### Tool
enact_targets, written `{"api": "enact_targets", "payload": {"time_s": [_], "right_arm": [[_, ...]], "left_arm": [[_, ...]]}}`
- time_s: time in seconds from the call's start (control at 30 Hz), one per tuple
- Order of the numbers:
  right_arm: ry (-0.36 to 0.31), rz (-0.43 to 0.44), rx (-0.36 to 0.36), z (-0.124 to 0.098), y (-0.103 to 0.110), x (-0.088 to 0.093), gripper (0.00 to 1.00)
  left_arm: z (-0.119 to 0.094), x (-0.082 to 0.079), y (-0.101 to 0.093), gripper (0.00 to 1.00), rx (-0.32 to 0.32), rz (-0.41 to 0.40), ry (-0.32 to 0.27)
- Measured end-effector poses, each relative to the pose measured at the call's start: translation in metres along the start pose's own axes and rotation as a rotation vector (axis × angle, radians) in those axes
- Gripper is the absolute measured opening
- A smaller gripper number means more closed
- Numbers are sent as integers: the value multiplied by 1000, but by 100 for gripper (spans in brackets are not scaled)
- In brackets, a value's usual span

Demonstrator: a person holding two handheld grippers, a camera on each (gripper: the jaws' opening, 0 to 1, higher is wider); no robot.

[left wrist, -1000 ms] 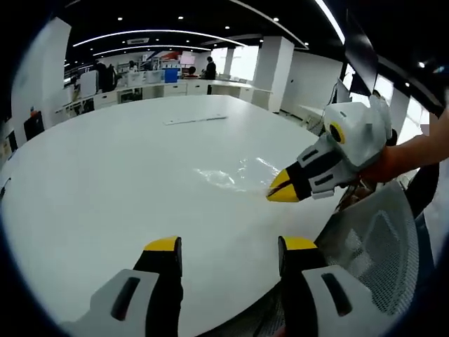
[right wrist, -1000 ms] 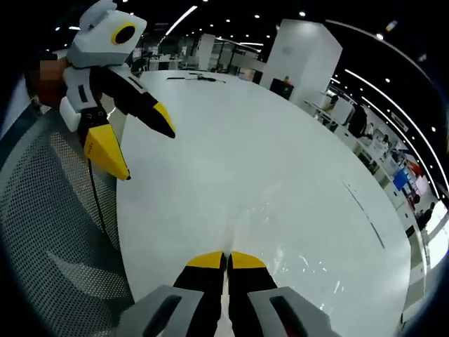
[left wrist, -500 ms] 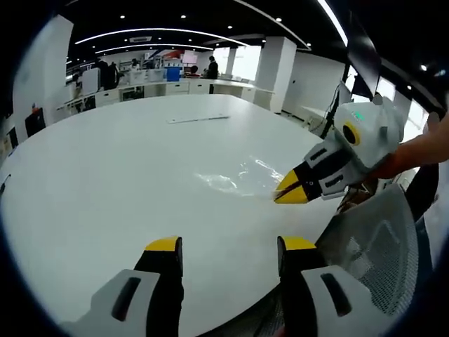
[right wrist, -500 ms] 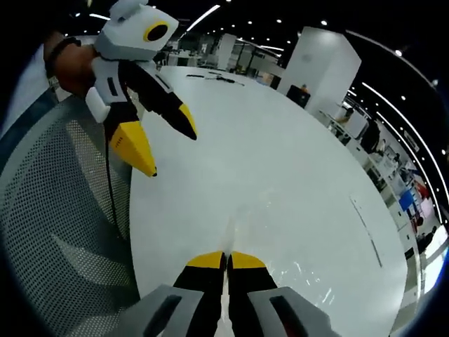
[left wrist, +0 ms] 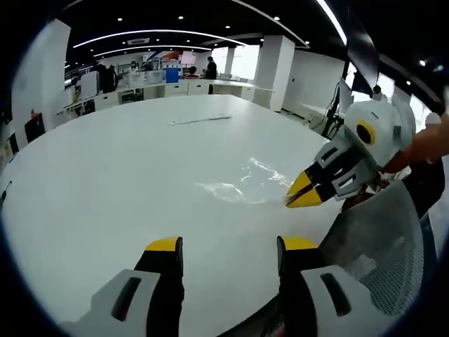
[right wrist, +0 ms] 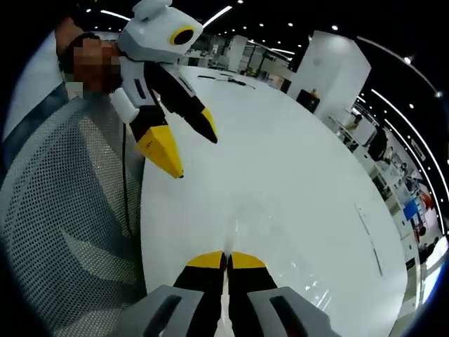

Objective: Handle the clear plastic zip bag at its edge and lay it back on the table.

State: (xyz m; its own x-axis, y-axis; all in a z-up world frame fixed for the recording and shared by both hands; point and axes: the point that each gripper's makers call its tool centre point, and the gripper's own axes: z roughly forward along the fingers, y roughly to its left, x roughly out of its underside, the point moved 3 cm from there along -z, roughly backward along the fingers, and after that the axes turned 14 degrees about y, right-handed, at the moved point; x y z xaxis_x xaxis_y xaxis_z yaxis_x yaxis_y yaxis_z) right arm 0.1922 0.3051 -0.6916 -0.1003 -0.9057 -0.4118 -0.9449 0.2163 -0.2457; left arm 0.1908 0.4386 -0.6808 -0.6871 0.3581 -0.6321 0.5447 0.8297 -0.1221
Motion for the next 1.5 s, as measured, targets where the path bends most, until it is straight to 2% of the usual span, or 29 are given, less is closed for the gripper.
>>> {"api": "enact_targets", "payload": {"time_s": [0.03,0.13,0.47,0.67,0.8,0.97,1.03,1.2,1.27,1.5], "right_arm": [[0,2,-3,0,0,0,0],[0,9,-10,1,0,0,0],[-3,-2,-42,-4,4,0,0],[-9,-15,-78,-9,7,-2,0],[-7,-19,-97,-9,10,-1,0],[-10,-10,-108,-11,11,-3,0],[-6,-14,-118,-10,12,-3,0],[-6,-32,-132,-13,14,-5,0],[-6,-36,-136,-14,14,-5,0],[-6,-51,-143,-16,16,-6,0]], "left_arm": [[2,0,5,54,-21,11,4],[8,-2,11,53,-18,-4,-2],[25,-14,32,49,-79,119,6],[33,-24,29,44,-94,312,23],[45,-27,33,39,-89,357,27],[47,-33,29,33,-83,413,4],[51,-31,30,30,-93,490,24],[56,-29,29,27,-84,547,31],[56,-31,25,26,-80,599,29],[60,-35,19,22,-59,653,19]]}}
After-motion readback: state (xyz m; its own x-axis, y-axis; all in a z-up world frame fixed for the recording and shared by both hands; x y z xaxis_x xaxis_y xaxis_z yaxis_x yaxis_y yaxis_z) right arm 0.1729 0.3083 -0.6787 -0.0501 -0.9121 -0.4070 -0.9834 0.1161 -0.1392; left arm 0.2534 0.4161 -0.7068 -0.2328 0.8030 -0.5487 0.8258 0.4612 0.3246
